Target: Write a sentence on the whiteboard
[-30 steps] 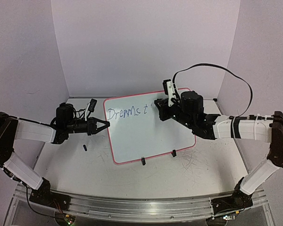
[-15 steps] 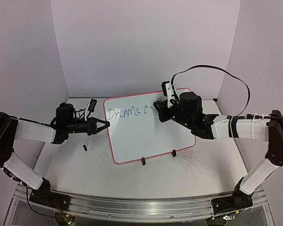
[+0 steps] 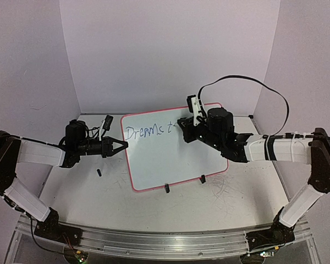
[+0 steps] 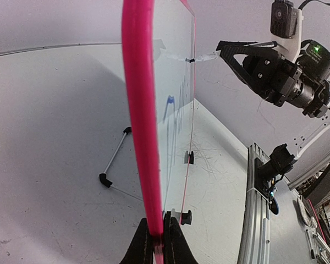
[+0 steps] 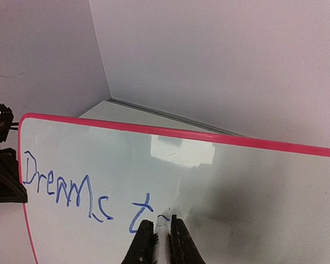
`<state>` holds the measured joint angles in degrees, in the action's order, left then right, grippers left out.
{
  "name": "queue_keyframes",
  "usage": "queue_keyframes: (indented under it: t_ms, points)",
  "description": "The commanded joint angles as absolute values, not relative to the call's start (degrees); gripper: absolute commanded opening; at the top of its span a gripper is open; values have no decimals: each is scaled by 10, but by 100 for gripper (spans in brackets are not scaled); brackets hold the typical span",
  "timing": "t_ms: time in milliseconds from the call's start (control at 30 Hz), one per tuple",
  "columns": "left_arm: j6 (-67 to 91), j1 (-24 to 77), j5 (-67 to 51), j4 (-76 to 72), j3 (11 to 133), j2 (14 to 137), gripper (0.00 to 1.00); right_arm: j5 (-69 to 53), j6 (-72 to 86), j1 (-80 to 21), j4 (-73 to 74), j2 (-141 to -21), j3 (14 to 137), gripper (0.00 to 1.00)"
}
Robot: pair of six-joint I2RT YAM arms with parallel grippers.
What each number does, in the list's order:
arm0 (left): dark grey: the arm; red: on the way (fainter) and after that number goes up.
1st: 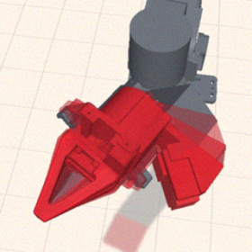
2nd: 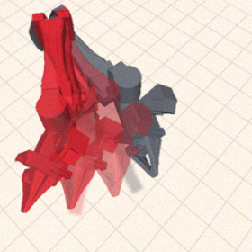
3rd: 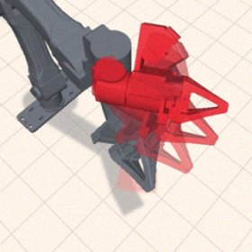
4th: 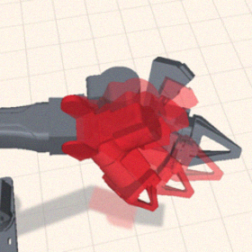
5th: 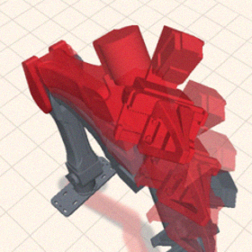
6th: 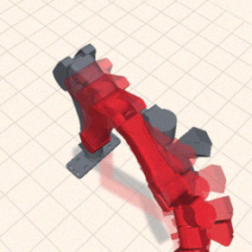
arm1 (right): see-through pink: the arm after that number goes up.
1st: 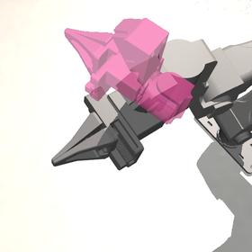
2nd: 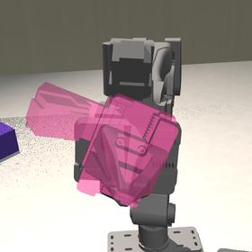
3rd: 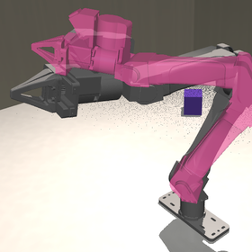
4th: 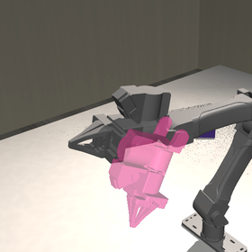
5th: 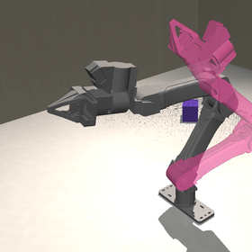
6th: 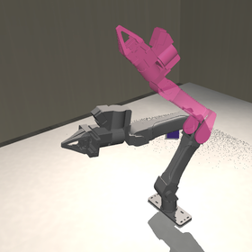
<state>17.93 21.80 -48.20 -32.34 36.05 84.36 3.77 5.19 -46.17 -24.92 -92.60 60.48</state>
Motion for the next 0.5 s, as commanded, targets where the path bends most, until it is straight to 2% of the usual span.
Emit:
queue_keyframes:
  t_ms: [0, 467]
  points:
    - [142, 219, -464, -331, 385, 837, 0, 34, 57, -469, -258, -937, 621, 0]
    - [142, 219, -464, -330, 385, 835, 0, 60, 68, -475, -242, -917, 579, 0]
